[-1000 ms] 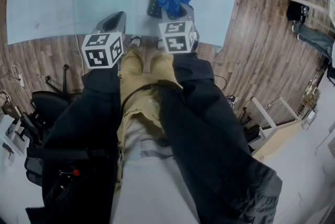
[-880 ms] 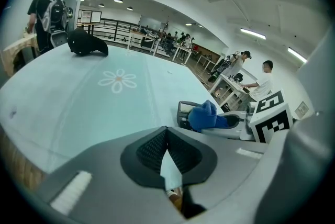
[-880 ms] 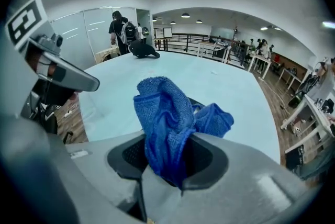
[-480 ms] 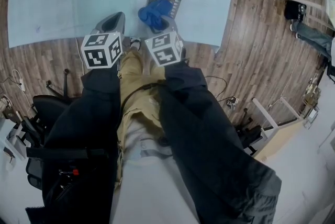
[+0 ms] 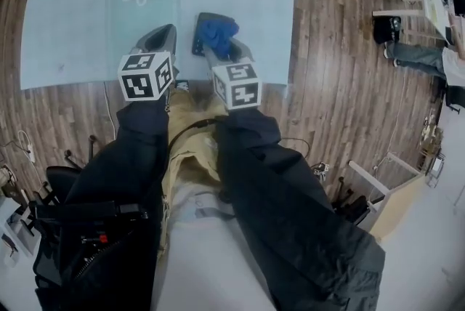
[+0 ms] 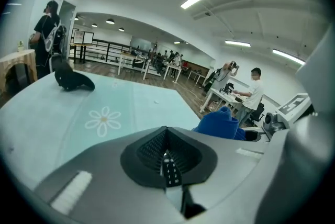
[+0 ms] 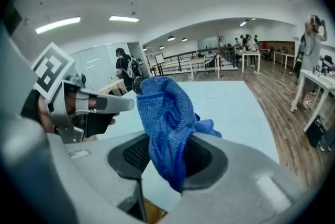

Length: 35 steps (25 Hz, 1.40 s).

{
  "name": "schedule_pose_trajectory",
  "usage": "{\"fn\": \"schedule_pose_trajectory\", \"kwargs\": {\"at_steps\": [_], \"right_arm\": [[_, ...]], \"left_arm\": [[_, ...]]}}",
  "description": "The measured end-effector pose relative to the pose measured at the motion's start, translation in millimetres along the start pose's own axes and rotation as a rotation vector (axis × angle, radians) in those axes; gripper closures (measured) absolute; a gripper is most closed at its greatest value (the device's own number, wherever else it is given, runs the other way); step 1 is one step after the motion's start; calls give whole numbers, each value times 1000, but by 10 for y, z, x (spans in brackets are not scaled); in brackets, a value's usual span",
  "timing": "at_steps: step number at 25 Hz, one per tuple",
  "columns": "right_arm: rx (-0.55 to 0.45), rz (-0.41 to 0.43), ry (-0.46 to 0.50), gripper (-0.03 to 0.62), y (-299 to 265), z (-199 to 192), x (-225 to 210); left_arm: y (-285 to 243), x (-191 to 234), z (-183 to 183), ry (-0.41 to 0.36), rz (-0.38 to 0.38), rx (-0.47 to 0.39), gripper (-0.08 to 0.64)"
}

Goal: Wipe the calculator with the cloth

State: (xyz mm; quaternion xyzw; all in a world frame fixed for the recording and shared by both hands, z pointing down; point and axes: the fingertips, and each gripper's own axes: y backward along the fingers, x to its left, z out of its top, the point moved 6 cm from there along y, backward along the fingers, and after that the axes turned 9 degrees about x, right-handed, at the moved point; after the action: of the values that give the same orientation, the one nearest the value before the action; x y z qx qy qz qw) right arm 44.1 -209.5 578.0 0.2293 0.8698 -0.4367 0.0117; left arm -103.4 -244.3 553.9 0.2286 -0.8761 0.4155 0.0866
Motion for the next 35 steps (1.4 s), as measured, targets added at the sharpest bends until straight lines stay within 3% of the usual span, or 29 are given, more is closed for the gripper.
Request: {"fn": "schedule_pose_trajectory", "kwargs": {"at_steps": [5,14,25,35], "right_arm": [[-223,-26,20,440,515,724,-3],[-518,-36,9,440,1483,1425,108],[-704,-74,25,439,2201,1873,-51],[-787,-90,37,439,2461,2261,-239]], "left_arm": [[251,-264,754,-92,-37,-187,563],[1017,-740,1506,-211,-76,-412,563],[1374,-1209,1994,-287,-129,-556,563],[1513,-1364,2427,-327,-130,-641,563]]}}
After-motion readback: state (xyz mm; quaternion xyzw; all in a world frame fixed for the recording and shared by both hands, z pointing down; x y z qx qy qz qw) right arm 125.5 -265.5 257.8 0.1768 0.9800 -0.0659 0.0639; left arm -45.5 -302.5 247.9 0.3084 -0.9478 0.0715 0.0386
